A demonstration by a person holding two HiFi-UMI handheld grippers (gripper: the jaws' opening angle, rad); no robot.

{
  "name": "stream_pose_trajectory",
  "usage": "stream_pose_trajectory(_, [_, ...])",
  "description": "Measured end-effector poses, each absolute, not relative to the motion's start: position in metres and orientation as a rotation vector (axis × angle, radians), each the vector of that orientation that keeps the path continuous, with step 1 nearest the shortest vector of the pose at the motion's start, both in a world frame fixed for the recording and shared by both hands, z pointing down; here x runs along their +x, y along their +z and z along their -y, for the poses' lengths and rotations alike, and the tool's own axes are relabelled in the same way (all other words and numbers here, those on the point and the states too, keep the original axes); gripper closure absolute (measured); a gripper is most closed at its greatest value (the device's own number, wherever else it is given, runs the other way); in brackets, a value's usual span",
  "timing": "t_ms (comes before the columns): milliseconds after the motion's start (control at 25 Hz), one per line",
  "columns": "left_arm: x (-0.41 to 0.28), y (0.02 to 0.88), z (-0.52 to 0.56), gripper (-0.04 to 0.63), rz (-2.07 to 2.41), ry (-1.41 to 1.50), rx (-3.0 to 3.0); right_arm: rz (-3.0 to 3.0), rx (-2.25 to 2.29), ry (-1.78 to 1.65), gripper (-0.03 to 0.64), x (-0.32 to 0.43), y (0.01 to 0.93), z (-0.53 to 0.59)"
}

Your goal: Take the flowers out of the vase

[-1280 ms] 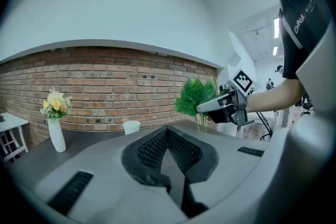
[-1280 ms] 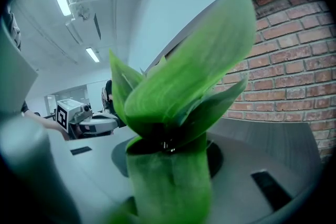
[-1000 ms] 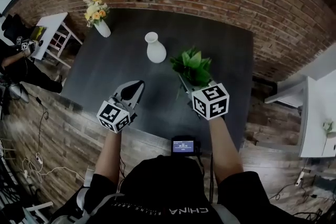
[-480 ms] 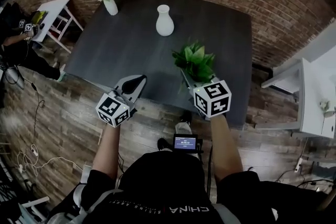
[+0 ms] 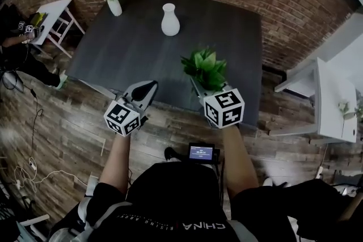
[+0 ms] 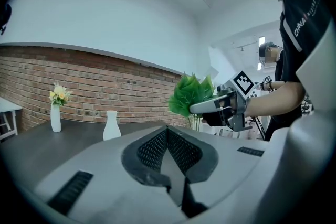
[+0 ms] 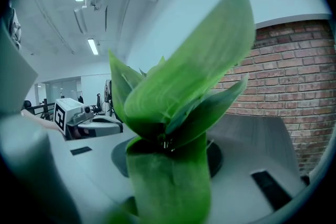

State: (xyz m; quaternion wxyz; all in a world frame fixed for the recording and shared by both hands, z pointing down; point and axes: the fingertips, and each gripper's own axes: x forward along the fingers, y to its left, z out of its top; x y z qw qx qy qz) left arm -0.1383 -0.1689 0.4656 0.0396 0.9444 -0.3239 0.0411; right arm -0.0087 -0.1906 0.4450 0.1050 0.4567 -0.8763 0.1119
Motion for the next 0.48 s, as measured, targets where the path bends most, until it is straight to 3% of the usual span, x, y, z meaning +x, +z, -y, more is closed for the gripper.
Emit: stream_pose_trajectory(480, [-0.09,0.452,0.182,0.591,1.046,0.141,2.897,2.65,1.286,0.312,0.515,0.021,0.43,0.2])
